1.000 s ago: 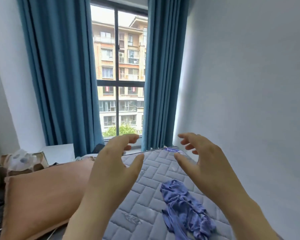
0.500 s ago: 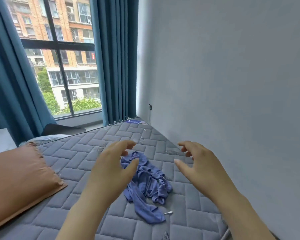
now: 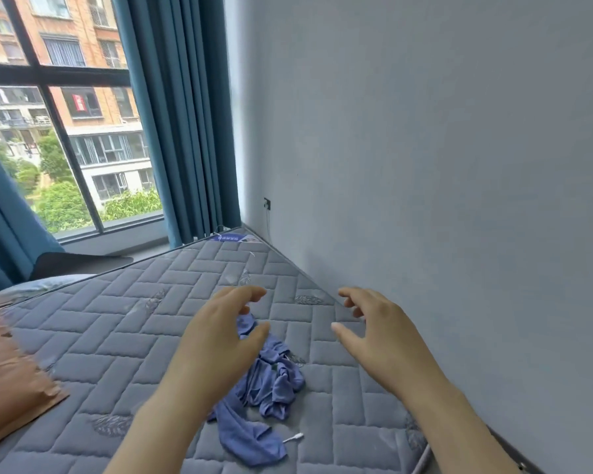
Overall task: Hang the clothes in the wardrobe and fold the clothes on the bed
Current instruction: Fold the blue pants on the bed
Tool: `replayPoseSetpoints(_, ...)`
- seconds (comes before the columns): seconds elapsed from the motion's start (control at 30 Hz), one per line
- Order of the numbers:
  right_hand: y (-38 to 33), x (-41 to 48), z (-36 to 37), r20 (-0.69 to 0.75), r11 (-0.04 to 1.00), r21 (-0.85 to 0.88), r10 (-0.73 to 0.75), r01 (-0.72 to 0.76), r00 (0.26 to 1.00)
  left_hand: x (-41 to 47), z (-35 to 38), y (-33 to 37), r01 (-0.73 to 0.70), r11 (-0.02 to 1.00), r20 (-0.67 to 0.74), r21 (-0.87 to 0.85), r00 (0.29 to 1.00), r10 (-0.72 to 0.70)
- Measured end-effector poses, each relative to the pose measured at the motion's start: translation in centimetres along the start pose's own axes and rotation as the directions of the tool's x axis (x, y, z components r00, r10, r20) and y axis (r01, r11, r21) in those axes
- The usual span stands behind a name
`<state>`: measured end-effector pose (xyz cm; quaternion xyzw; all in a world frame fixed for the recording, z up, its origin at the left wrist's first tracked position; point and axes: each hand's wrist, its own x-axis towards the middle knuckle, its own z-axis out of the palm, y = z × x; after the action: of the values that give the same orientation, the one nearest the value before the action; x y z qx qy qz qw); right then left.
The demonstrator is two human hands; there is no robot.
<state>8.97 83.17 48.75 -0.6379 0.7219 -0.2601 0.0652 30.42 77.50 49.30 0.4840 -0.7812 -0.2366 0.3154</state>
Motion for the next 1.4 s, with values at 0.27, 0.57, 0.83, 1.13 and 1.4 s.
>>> replayPoseSetpoints(0.27, 9.7, 7.0, -8.9, -0.083, 0.992, -0.052, -0.121, 0.117, 0.989, 8.3, 7.8, 10.5, -0.077, 0.996, -0.091, 0.034, 0.993, 0.079)
replayPoseSetpoints(0.57, 16.4, 9.4, -13.6, -0.161, 0.984, -0.097, -0.166, 0.152, 0.973, 13.7, 13.9, 15.9, -0.205, 0.977, -0.107, 0.064, 0.972, 0.211)
replayPoseSetpoints(0.83, 20.9, 10.3, -13.5, -0.185, 0.975, -0.161, -0.182, 0.152, 0.966, 16.4, 17.0, 15.2, -0.271, 0.949, -0.081, 0.162, 0.955, 0.287)
replayPoseSetpoints(1.13, 24.5, 11.9, -3.3, -0.202, 0.949, -0.226, -0.266, 0.22, 0.943, 16.6, 22.4, 5.8, -0.293, 0.907, -0.113, 0.302, 0.934, 0.339)
replayPoseSetpoints(1.4, 25.1, 14.0, 17.6, -0.135, 0.937, -0.246, -0.287, 0.249, 0.948, 17.1, 28.1, -12.3, -0.298, 0.881, -0.017, 0.368, 0.945, 0.327)
